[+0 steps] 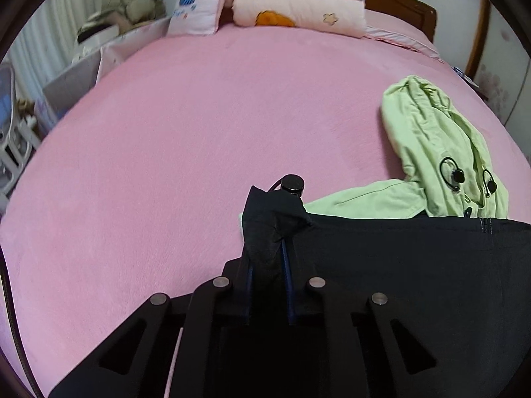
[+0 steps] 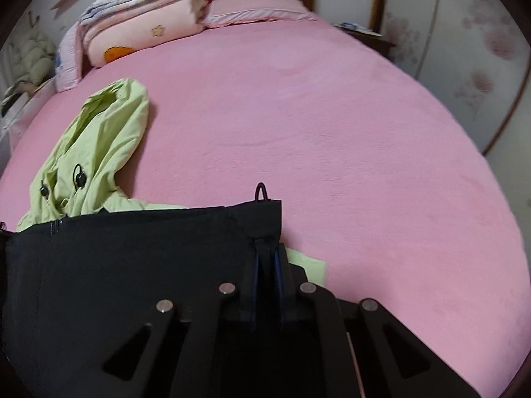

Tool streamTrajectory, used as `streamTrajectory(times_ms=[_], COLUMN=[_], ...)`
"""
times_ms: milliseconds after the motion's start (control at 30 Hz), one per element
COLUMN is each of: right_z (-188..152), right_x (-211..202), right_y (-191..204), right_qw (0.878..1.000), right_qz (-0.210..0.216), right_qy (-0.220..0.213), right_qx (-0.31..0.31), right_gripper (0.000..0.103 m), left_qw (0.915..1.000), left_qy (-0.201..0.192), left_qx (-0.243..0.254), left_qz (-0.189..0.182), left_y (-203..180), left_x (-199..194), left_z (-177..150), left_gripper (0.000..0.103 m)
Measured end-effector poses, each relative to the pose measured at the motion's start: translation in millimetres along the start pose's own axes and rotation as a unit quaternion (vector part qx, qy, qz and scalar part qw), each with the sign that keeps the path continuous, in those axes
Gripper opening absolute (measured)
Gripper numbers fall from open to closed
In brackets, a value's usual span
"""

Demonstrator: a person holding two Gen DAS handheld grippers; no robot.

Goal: Fold large clothes

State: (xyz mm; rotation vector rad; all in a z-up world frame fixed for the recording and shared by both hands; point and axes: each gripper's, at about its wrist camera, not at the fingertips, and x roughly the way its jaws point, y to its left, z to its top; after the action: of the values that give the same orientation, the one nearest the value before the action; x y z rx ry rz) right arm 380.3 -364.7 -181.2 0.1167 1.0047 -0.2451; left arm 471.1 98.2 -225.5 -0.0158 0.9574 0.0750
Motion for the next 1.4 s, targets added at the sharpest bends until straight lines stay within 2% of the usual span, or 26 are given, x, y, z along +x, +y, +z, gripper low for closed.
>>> streamTrajectory(times_ms=[100, 267, 367, 467, 533, 633, 800, 867, 967, 1100, 1200, 1300, 1367, 1400], right_z=[0, -6, -14, -15, -14, -11, -13, -23, -42, -88, -122, -155, -168, -173], right_x=[15, 37, 44, 38, 32, 12, -40, -68, -94, -119, -131, -124, -111, -104], right_y=[7, 15, 18, 16, 11, 5, 6, 12, 27, 72, 112, 150, 158, 155], right_qw=[1.0, 0.998, 0.998, 0.998, 0.998, 0.999, 0.999, 0.999, 0.997, 0.993, 0.988, 0.987, 0.988, 0.989], right_qz=[-0.024, -0.042, -0.052, -0.056, -0.049, -0.045, -0.031, -0.016, 0.031, 0.106, 0.136, 0.129, 0.112, 0.1], right_qy=[0.019, 0.036, 0.037, 0.036, 0.043, 0.029, -0.02, -0.05, -0.064, -0.056, -0.066, -0.059, -0.037, -0.032], right_qx=[-0.006, 0.0, -0.004, -0.008, -0.005, -0.001, 0.004, 0.003, 0.002, -0.011, -0.032, -0.078, -0.096, -0.1], right_gripper=[0.007, 0.008, 0.011, 0.016, 0.018, 0.02, 0.02, 0.02, 0.02, 0.02, 0.02, 0.02, 0.02, 0.02], left_qw=[1.0, 0.9998, 0.9996, 0.9995, 0.9995, 0.999, 0.9971, 0.9969, 0.9972, 0.9977, 0.9974, 0.9983, 0.998, 0.9978], left_qy=[0.002, 0.013, 0.021, 0.026, 0.026, -0.001, -0.033, -0.05, -0.06, -0.051, -0.051, -0.04, -0.02, -0.012], left_qx=[-0.003, -0.002, 0.006, 0.003, -0.016, -0.044, -0.069, -0.057, -0.038, -0.037, -0.043, -0.042, -0.051, -0.057], left_qz=[0.008, 0.016, 0.016, 0.017, 0.007, 0.007, 0.006, 0.022, 0.026, -0.025, -0.028, 0.008, 0.031, 0.031], left_y=[-11, -14, -8, -2, 9, 24, 47, 46, 35, 11, -7, -16, -9, -1], left_x=[4, 17, 23, 21, 14, -6, -48, -72, -98, -126, -133, -121, -105, -97], left_z=[4, 6, 2, 1, 4, 8, 7, -2, -22, -77, -115, -141, -150, -153], left_gripper=[0.012, 0.013, 0.017, 0.032, 0.057, 0.06, 0.06, 0.06, 0.06, 0.064, 0.065, 0.065, 0.065, 0.066])
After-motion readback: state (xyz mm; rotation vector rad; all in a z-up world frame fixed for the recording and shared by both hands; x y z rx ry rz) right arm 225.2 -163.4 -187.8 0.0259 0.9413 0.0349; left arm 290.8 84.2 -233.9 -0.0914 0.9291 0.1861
